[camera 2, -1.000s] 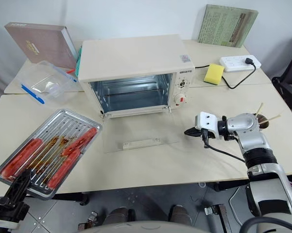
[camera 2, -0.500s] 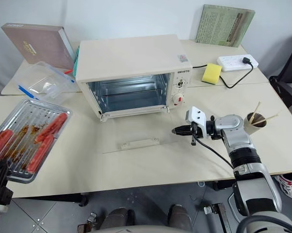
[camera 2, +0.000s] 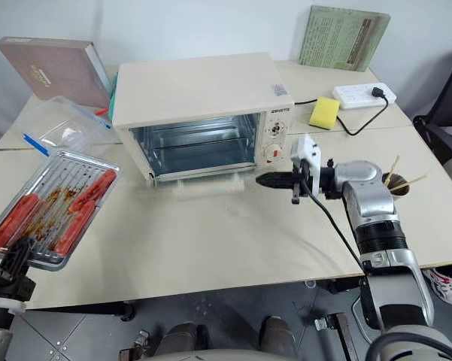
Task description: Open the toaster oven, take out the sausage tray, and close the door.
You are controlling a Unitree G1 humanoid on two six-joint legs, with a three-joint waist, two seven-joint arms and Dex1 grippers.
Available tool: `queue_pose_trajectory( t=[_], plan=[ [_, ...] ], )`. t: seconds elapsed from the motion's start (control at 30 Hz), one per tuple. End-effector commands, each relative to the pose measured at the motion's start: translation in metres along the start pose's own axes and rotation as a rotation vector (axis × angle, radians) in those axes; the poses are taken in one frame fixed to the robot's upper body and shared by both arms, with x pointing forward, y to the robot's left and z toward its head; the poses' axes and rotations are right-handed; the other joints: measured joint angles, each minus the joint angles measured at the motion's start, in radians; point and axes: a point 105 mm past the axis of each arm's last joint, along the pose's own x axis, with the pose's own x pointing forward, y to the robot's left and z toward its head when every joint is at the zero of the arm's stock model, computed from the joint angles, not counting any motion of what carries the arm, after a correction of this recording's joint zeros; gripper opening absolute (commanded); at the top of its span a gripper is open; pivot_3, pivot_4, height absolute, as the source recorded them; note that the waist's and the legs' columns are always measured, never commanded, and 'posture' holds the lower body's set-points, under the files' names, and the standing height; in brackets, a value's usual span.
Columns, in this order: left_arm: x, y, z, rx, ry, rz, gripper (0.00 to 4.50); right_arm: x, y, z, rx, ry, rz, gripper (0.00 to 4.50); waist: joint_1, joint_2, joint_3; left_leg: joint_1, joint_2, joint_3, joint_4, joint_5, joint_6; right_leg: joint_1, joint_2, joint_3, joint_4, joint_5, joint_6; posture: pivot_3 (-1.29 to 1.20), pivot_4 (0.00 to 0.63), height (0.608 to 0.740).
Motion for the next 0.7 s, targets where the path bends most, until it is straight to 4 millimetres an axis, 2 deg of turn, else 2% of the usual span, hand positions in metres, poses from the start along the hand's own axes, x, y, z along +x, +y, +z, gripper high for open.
queue_pose_trajectory(
  t=[0.03, 0.27, 0.4, 0.53, 0.7],
  plan=[
    [-0.001, -0.010, 0.009, 0.034, -0.008, -0.037, 0.00, 0.000, -0.014, 0.029, -0.054, -0.089, -0.063, 0.04, -0.001, 0.000, 0.000, 0.000, 0.000, 0.000, 0.000, 0.000, 0.000, 0.000, 0.000, 0.000, 0.000, 0.000, 0.000, 0.00, 0.150, 0.740],
    [-0.005, -0.008, 0.012, 0.043, 0.000, -0.029, 0.00, 0.018, -0.040, 0.065, -0.118, -0.200, -0.189, 0.04, -0.003, 0.000, 0.000, -0.001, 0.000, 0.001, 0.000, 0.000, 0.000, -0.002, 0.000, 0.000, 0.001, 0.000, 0.000, 0.00, 0.150, 0.740],
    [-0.010, -0.006, 0.011, 0.047, 0.009, -0.024, 0.00, 0.023, -0.051, 0.076, -0.114, -0.253, -0.251, 0.04, -0.005, 0.000, 0.000, -0.001, 0.001, 0.002, 0.000, 0.000, 0.000, -0.002, 0.000, 0.000, 0.001, 0.000, 0.000, 0.00, 0.150, 0.740],
    [-0.018, -0.006, 0.009, 0.070, 0.044, -0.018, 0.00, 0.024, -0.044, 0.079, -0.135, -0.249, -0.213, 0.04, -0.007, 0.000, 0.000, 0.000, 0.001, 0.002, 0.000, 0.000, 0.000, -0.002, 0.000, 0.001, 0.002, 0.000, 0.000, 0.00, 0.150, 0.740],
    [-0.031, 0.001, -0.007, 0.081, 0.235, -0.002, 0.00, 0.010, -0.022, 0.068, -0.160, -0.162, -0.072, 0.04, -0.001, 0.000, 0.000, -0.001, 0.002, 0.004, -0.001, -0.001, -0.001, -0.004, 0.000, 0.001, 0.002, 0.000, 0.000, 0.00, 0.150, 0.740]
  ],
)
